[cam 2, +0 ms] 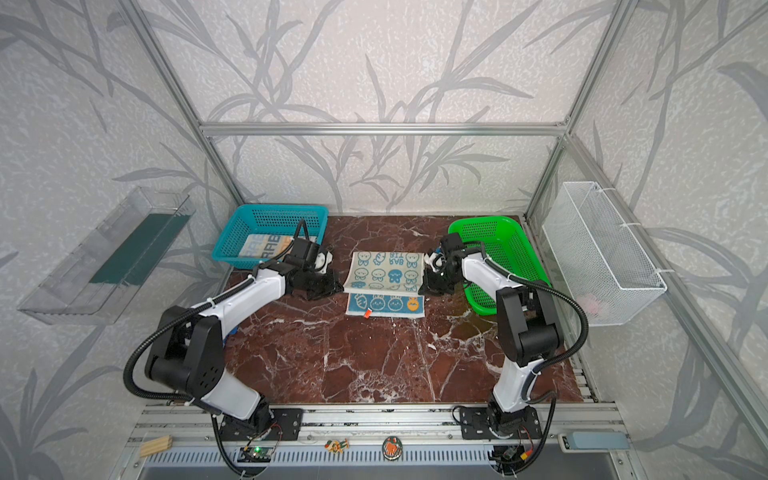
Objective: Fold and stack the towels
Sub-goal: 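Lower the held edge with both grippers over onto the towel's far edge, then press the folded edge onto the table with both grippers and open them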
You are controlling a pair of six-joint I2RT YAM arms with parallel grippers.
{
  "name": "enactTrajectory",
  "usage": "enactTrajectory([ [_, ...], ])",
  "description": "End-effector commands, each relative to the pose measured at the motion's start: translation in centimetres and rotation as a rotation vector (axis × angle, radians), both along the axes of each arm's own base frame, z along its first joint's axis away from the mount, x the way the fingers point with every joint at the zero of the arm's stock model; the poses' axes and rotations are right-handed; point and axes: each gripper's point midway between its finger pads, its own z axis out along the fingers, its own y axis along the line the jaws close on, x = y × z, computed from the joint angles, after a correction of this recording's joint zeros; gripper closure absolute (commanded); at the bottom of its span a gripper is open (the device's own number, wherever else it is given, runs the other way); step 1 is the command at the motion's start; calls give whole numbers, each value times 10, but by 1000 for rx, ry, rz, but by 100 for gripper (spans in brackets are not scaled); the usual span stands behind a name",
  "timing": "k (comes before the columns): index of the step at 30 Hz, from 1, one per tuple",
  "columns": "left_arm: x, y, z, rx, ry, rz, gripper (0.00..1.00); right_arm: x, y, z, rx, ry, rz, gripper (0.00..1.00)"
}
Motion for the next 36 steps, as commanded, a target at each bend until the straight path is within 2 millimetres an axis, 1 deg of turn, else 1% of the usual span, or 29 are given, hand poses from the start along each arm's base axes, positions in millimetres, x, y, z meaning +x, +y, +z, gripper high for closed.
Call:
enactTrajectory([
  [1,-2,20,-12,60,-20,87,100,-6,-16,-14,-76,-8,-36,100],
  [5,-14,20,-29,56,16,89,100,-20,-16,-33,-99,21,-32,100],
  [8,-19,16,-37,42,32,90,100,-23,-18,-41,-106,32,-39,100],
  [13,-26,10,-48,50,51,73,100,-26,-19,-48,-114,46,-39,100],
  [17,-27,7,-53,62,54,62,100,-25,-18,-49,-112,50,-38,100],
  [19,-27,6,-53,59,58,60,100,-24,-17,-47,-106,47,-38,100],
  [22,-22,5,-40,59,34,57,100,-19,-14,-32,-84,23,-37,100],
  [26,-13,3,-12,50,-20,57,100,-10,-12,4,-71,-47,-36,100],
  [27,-12,2,-6,45,-32,57,100,-8,-12,18,-66,-77,-35,100],
  [29,-12,0,3,39,-53,55,100,-7,-13,29,-73,-97,-32,100],
  [30,-11,-1,6,37,-63,54,100,-7,-14,33,-76,-102,-30,100],
  [32,-13,-2,5,35,-62,53,100,-9,-15,33,-78,-100,-26,100],
  [34,-18,-6,-2,33,-52,47,100,-12,-15,28,-79,-89,-25,100],
  [36,-24,-10,-13,30,-30,40,100,-16,-15,17,-76,-69,-27,100],
])
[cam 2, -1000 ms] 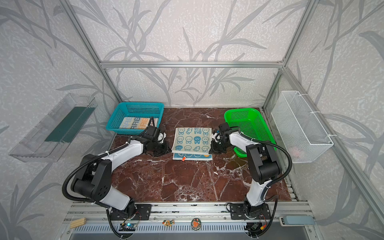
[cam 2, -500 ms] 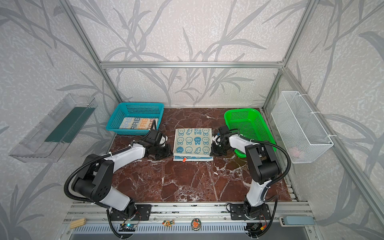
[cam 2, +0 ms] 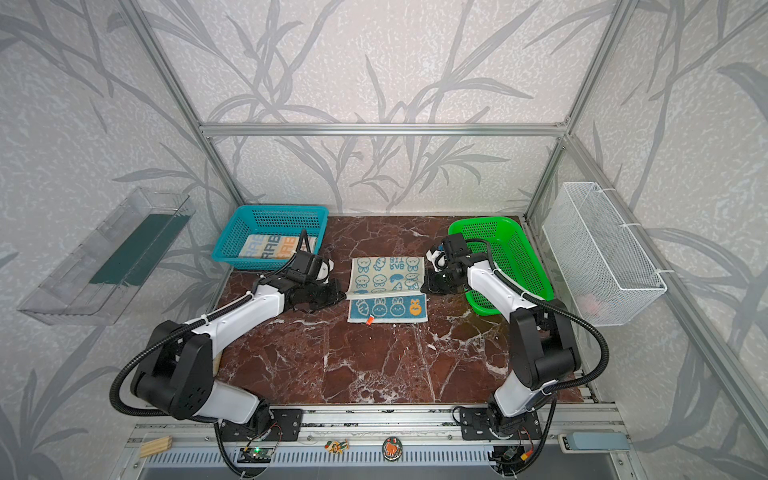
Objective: Fold and stack the towels
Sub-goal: 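Press the folded edge onto the table with both grippers and open them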
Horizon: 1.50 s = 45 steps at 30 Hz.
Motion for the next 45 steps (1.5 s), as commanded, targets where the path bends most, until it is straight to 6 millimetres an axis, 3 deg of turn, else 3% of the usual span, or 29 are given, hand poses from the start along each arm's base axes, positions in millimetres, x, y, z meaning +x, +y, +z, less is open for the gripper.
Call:
enactTrajectory([
  [1,-11,3,-21,30,46,19,100,-17,-11,-24,-45,81,-8,100],
  [8,-28,-5,-57,34,108,12,100,-30,-14,-69,-65,168,-8,100],
  [12,-32,-3,-67,43,126,11,100,-34,-14,-83,-67,195,-10,100],
  [38,-47,-3,-90,52,184,-14,100,-47,-25,-101,-164,217,-6,92],
  [45,-49,-6,-92,41,194,-25,99,-49,-27,-104,-185,217,-5,83],
])
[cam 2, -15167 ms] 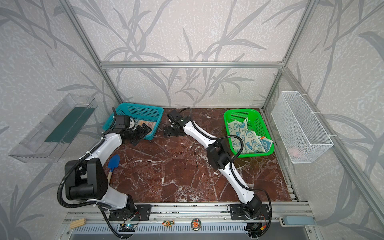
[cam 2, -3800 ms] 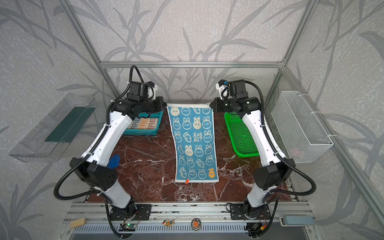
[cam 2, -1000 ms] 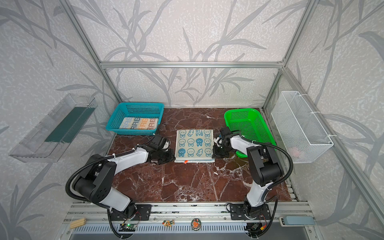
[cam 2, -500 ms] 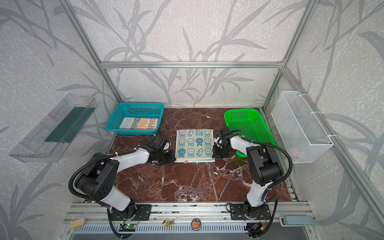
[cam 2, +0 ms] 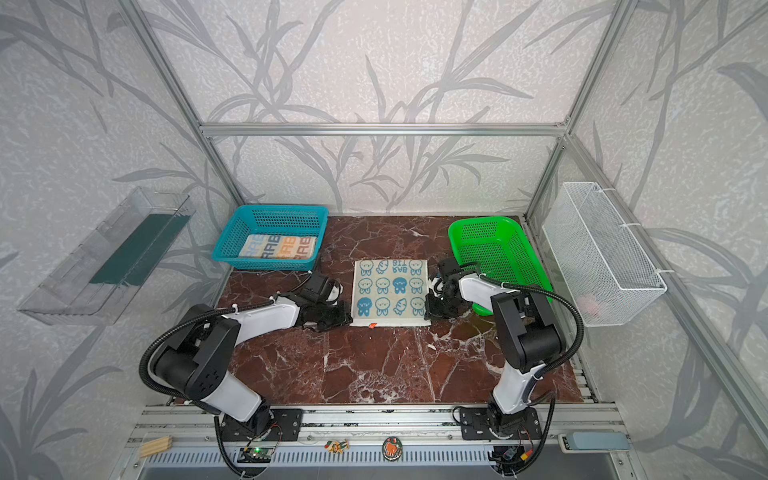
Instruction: Fold and stack the towels
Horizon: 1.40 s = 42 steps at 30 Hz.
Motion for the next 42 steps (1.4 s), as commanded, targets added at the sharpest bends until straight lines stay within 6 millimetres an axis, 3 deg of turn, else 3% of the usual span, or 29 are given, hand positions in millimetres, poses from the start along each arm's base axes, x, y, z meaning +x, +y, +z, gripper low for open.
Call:
enactTrajectory([
  [1,-11,7,-15,39,50,6,97,-6,-12,-10,-69,19,-4,81],
  [4,-10,7,-14,41,48,1,94,-6,-10,-8,-72,15,4,76],
  [12,-7,3,-2,26,18,-9,72,-6,-11,-3,-92,5,11,67],
  [17,-1,5,14,47,-21,-17,61,-3,-9,14,-90,-24,13,57],
  [18,2,5,22,51,-42,-15,51,-2,-9,21,-94,-42,16,53],
  [20,8,5,38,59,-86,-20,48,1,-10,36,-97,-81,13,40],
  [22,18,6,59,76,-143,-24,20,4,-10,51,-91,-118,12,22],
  [24,30,7,79,96,-202,-26,17,9,-9,66,-86,-153,12,10],
  [25,35,7,89,105,-228,-25,4,12,-8,75,-84,-170,14,4],
  [26,40,6,97,106,-250,-25,1,15,-8,82,-81,-186,16,0],
  [32,85,-20,140,3,-379,8,1,57,12,123,19,-300,-25,1],
  [36,122,-34,158,-89,-402,98,1,101,23,137,104,-324,-95,1],
  [42,177,-58,149,-258,-306,229,1,164,42,118,207,-278,-189,1],
])
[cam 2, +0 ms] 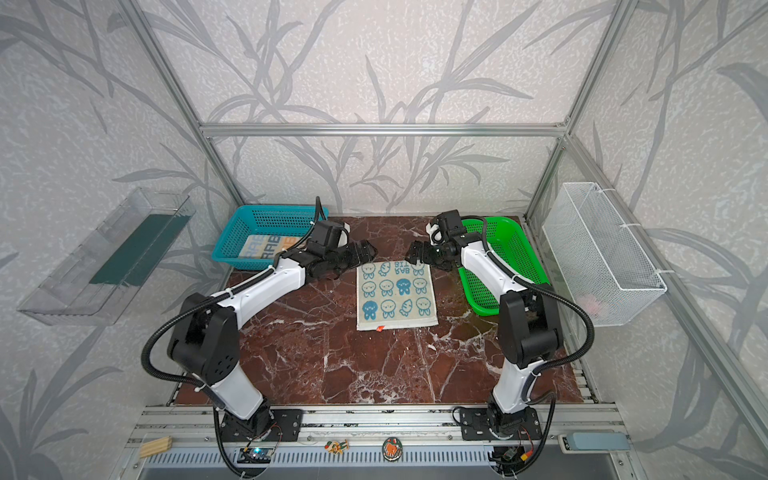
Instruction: Fold and stack the towels
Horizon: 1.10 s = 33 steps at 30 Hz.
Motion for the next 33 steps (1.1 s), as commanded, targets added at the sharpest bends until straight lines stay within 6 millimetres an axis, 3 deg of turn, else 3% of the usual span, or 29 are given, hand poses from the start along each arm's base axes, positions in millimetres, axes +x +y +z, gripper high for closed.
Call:
enactTrajectory([
  [1,30,-12,-2,-155,52,73,1,27,14,-12,81,45,-33,1],
  [7,52,-19,-33,-180,124,93,1,52,27,-33,145,81,-36,1],
  [15,71,-14,-79,-161,160,124,1,65,37,-61,195,128,-29,1],
  [23,68,5,-122,-101,225,138,1,58,22,-95,97,173,-29,1],
  [33,51,32,-140,-60,281,141,1,37,10,-118,2,231,-1,1],
])
